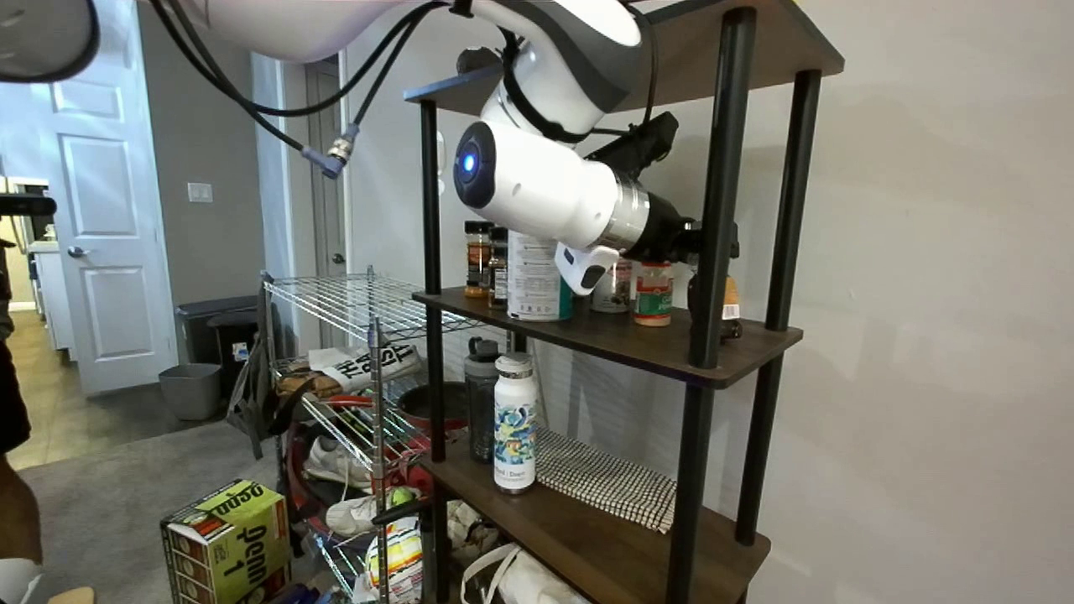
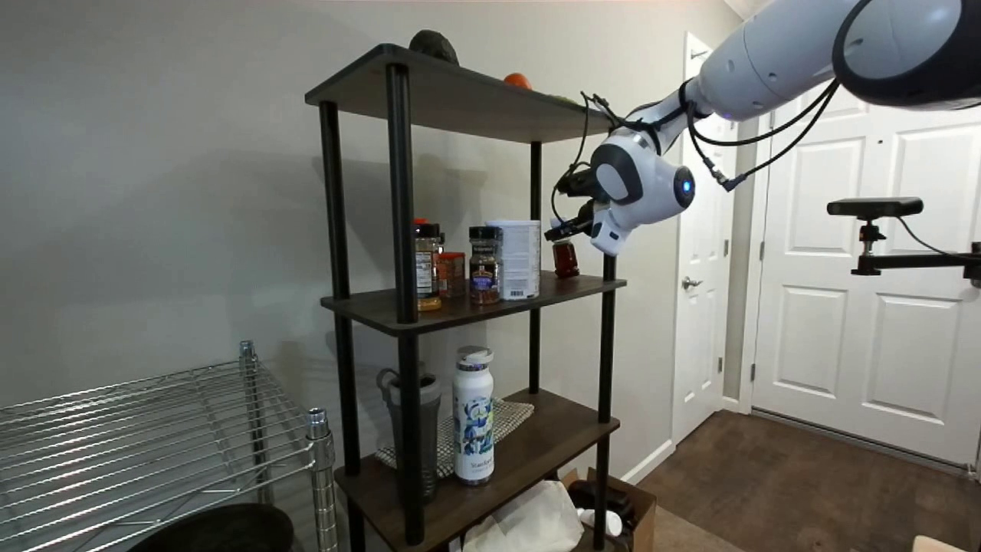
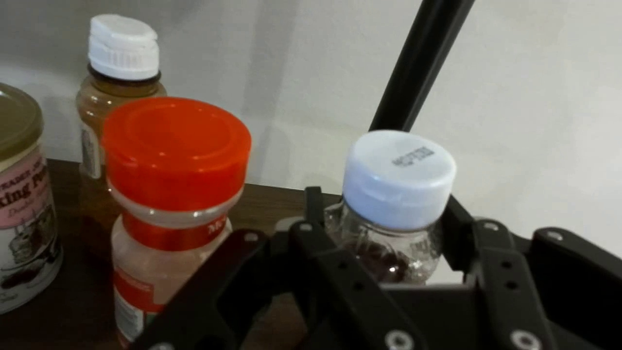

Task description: Move the white container on the second top shelf to the left, then remove the first right bottle from the shelf

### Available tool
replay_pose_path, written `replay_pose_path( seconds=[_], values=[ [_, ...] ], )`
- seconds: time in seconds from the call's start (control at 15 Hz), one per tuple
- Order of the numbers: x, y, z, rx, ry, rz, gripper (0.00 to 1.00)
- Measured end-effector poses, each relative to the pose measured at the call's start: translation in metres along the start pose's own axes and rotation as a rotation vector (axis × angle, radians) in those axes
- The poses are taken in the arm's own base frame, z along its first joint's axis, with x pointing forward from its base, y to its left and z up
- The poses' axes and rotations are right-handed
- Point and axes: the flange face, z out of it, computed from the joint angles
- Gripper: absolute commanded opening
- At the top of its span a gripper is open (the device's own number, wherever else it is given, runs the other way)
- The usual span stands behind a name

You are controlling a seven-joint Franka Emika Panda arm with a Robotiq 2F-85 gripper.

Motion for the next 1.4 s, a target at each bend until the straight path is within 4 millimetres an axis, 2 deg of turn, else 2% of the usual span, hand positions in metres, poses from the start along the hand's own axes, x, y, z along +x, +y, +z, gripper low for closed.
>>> replay_pose_path(
  seconds=[0.4,0.87,1.4],
  values=[
    [0.003,0.012,-0.031,-0.054,-0.001,-0.126,0.31],
    [0.01,0.01,-0.073,-0.078,-0.003,-0.218,0.31],
    [-0.014,0.028,-0.102,-0.147,-0.065,-0.362,0.31]
  ],
)
